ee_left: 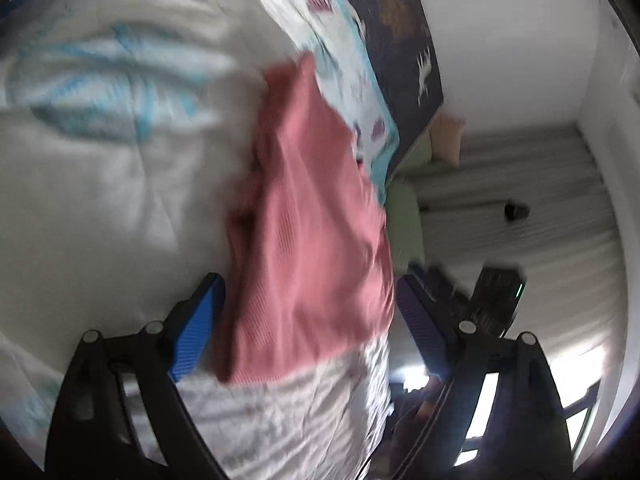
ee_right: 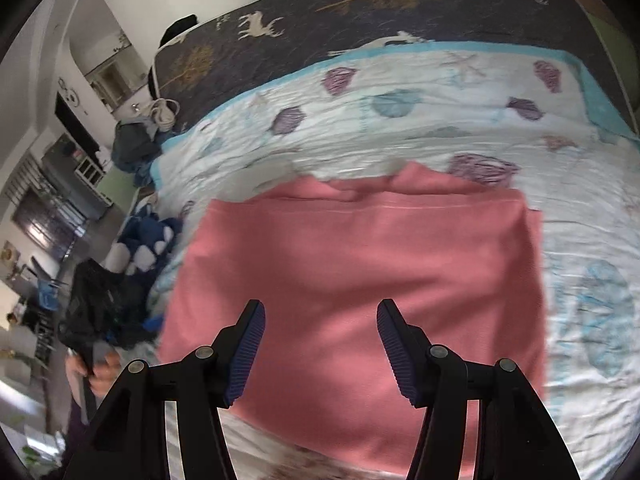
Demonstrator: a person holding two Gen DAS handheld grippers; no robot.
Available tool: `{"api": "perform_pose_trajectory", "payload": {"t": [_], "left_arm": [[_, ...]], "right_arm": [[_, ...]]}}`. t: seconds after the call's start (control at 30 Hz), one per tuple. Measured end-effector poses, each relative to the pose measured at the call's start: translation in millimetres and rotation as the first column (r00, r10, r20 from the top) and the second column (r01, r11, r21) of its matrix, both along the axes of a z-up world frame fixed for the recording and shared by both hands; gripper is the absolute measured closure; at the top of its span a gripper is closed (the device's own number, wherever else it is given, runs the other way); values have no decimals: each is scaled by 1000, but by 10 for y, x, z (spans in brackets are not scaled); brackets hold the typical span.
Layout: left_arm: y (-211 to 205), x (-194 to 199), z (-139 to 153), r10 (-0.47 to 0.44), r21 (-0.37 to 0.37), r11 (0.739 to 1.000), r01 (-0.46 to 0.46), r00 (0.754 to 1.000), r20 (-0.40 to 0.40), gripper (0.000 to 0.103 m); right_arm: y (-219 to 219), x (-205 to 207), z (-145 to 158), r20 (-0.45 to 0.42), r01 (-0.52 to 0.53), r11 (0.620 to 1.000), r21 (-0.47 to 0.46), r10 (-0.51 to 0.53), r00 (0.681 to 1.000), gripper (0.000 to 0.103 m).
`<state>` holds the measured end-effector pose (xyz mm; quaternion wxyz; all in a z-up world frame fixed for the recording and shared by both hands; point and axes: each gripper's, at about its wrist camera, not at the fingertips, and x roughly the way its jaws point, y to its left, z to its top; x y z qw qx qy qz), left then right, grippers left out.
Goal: Fold small clothes
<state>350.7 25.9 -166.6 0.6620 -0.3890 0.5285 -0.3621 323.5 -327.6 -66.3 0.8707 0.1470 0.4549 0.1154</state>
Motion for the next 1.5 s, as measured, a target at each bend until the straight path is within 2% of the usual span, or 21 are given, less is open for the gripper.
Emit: {"api": "perform_pose_trajectory", "payload": {"t": [0.1,0.17,0.23,0.27,0.3,0.37,0.43,0.5,0.57,0.67,0.73,0.77,0.87,0.97,1.03,1.07,1.1,1.13,1.23,1.37,1.5], "left_arm": [[-96,-1,-2,-20,30,999,20,1000,-1,16],[-157,40,11,-27,21,999,27,1000,-11,18],[-264,68,-24,-51,-25,998,50,999,-19,45],[-313,27,-71,-39,-32,999,39,999,-18,50],[-345,-6,-103,-28,-14,999,28,1000,2,60],[-386,-90,-102,3,55,998,-9,995,100,78],[-386,-177,-86,50,60,996,-61,985,167,81],[-369,-217,-81,96,11,995,-100,975,202,81],[-337,-214,-129,127,5,991,-132,967,219,81],[-382,-250,-78,118,29,991,-130,956,269,81],[-389,-286,-90,111,28,992,-124,954,277,81],[-375,-286,-103,116,17,992,-126,955,273,81],[-321,-245,-157,126,-25,992,-124,960,252,81],[-310,-239,-186,128,-28,992,-125,963,238,84],[-315,-241,-181,127,-30,992,-124,962,240,84],[-317,-242,-182,129,-35,992,-125,962,239,84],[-305,-241,-185,132,-39,991,-126,962,239,84],[-274,-247,-187,134,-44,991,-127,962,239,84],[-218,-291,-128,129,-17,991,-129,952,276,84],[-263,-335,14,110,6,993,-118,940,322,84],[-315,-350,156,94,6,995,-103,930,355,84]], "right_arm": [[189,108,25,-3,-32,999,-4,32,999,43],[319,190,42,-11,-50,999,-3,50,999,43],[462,325,85,-25,-74,997,9,74,997,43],[521,391,105,-30,-86,996,10,87,996,43],[585,464,133,-40,-98,995,4,98,994,43],[770,675,187,-80,-135,991,-24,132,988,43],[959,898,217,-133,-163,986,-45,156,979,42],[1210,1157,202,-203,-205,977,-65,188,961,38],[1546,1401,123,-281,-280,949,-147,231,931,35],[2072,1703,-144,-403,-361,888,-284,231,886,35],[2304,1808,-328,-455,-387,854,-348,207,866,35],[2447,1845,-435,-477,-406,823,-397,193,857,35],[2808,1826,-708,-498,-464,677,-571,164,852,35],[2983,1744,-943,-512,-496,526,-691,127,849,36],[3007,1677,-979,-509,-509,481,-714,142,849,38],[3009,1648,-971,-514,-520,459,-720,150,845,50],[2988,1635,-966,-512,-517,437,-736,141,847,77],[2955,1642,-949,-506,-508,425,-749,129,853,90],[2847,1629,-820,-479,-487,485,-727,150,865,91],[2623,1667,-528,-448,-452,613,-648,173,877,92],[2494,1623,-223,-419,-420,689,-591,183,889,92]]}}
